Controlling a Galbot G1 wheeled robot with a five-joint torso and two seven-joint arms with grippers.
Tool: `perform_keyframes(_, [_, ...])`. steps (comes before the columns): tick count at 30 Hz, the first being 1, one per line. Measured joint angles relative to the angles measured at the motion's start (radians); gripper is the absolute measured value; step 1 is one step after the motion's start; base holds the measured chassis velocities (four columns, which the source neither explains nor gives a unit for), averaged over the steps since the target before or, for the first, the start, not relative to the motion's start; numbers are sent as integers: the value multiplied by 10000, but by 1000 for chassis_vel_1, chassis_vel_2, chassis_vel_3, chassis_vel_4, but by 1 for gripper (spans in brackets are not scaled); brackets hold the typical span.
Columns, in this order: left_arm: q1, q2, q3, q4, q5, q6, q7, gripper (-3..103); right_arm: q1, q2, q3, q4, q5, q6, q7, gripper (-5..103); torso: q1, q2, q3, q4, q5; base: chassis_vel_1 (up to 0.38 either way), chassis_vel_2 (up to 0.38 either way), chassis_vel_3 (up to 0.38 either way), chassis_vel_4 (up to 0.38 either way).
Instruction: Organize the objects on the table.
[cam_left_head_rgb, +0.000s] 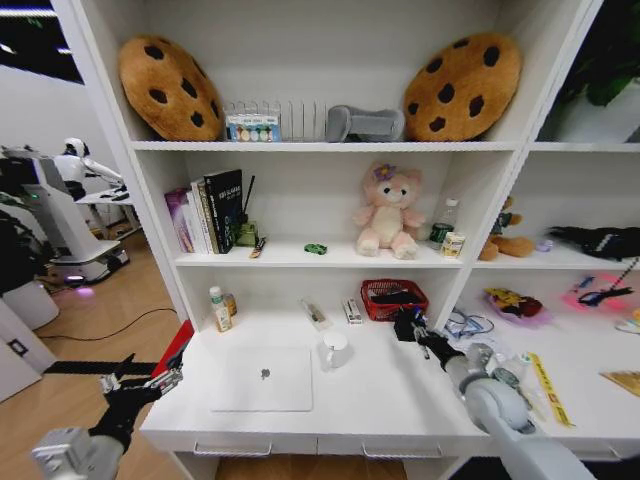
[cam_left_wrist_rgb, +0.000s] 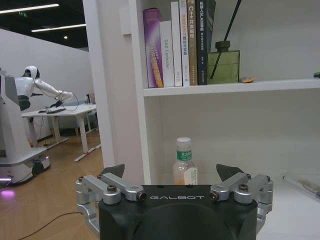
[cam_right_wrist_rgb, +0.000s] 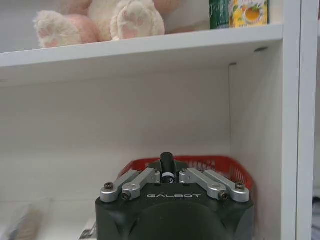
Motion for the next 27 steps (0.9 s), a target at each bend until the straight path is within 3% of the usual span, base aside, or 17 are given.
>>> perform_keyframes(5, [0,0,0,0,0,0,0,100,671,-33,-245,-549,-62,362,367,12,0,0,-1,-3,-1,0,0,0,0])
perform_keyframes(6, [0,0,-1,0,0,0,-1,100,1010,-40,-366,-991,-80,761,444,12,-1,1,-2,0,-3,0,0,0,0])
perform_keyframes(16, [0,0,0,0,0,0,-1,100,1888,-114,-657,-2531,-680,1927,290,12,-2,2,-1,-3,-3,0,0,0,0])
perform_keyframes(27, [0,0,0,0,0,0,-1,100,2704,368,-1395,-3459,-1184,2934,486,12,-3,3,-2,-1,-2,0,0,0,0])
